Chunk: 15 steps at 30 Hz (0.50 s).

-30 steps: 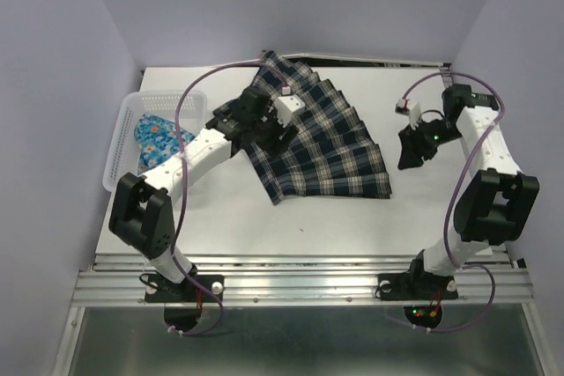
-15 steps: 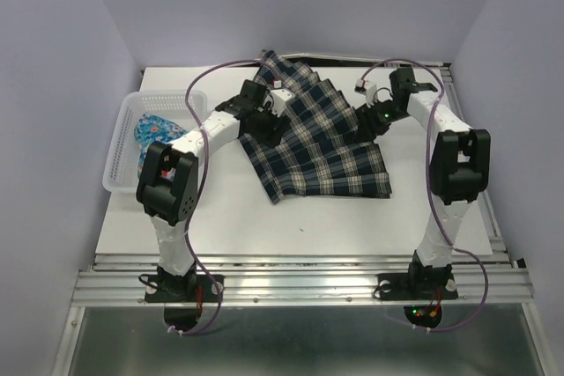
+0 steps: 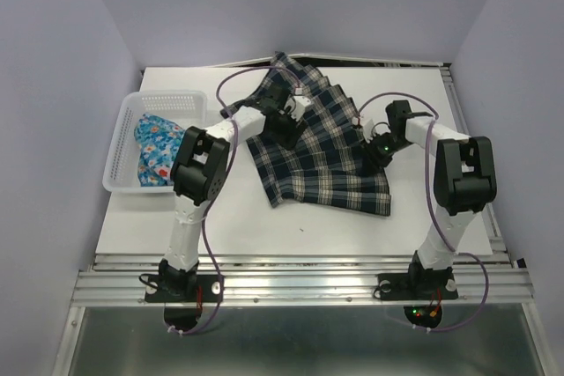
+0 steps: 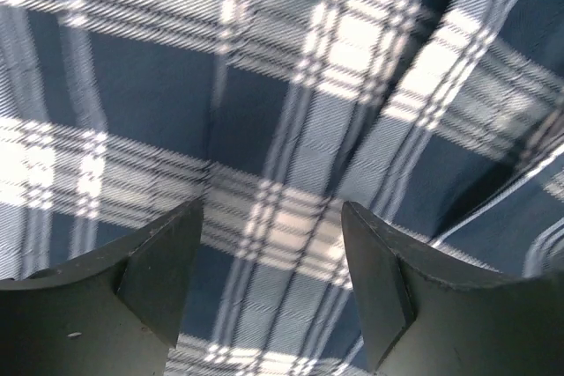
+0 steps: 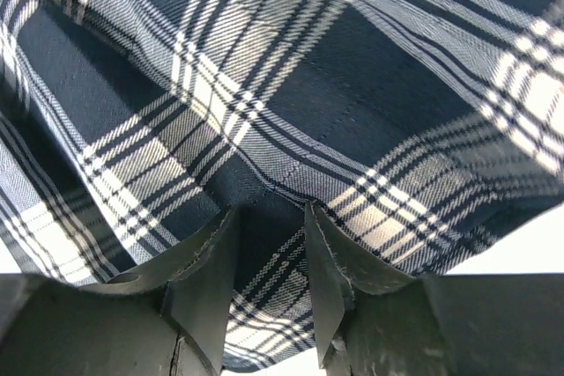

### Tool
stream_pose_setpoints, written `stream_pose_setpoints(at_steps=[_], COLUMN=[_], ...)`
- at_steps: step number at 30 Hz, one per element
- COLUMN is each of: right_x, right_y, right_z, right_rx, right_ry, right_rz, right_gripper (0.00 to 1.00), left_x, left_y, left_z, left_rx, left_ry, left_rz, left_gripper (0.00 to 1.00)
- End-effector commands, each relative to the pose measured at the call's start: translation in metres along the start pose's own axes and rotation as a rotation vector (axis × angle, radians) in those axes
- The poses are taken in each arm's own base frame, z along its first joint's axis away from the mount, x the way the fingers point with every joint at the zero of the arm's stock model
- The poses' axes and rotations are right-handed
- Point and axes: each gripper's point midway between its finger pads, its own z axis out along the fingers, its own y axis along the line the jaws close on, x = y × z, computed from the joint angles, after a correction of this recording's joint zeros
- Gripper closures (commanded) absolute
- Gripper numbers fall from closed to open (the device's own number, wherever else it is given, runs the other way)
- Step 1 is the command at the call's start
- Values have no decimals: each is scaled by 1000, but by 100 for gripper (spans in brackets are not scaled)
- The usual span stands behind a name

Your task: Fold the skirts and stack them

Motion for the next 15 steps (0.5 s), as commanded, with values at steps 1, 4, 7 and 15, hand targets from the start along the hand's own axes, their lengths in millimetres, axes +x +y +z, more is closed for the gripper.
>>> stream_pose_setpoints(at_steps=[1, 4, 7, 15], right_x=[64, 69, 47, 7], right_y=[31, 48, 44, 92], right_z=[-4, -18, -42, -119], right_rx=[-57, -70, 15, 119], right_ry=[199, 193, 125, -32], right_rz=[-28, -46, -86, -334], right_gripper=[59, 58, 53, 30], left_x=[-4, -6, -21, -22], left_y=[-55, -78, -75, -60], left_z=[3, -12, -49, -187], left_rx=[107, 168, 146, 5], left_ry=[37, 21, -77, -377], left_rz=[93, 103, 84, 253], left_gripper=[25, 25, 22, 7])
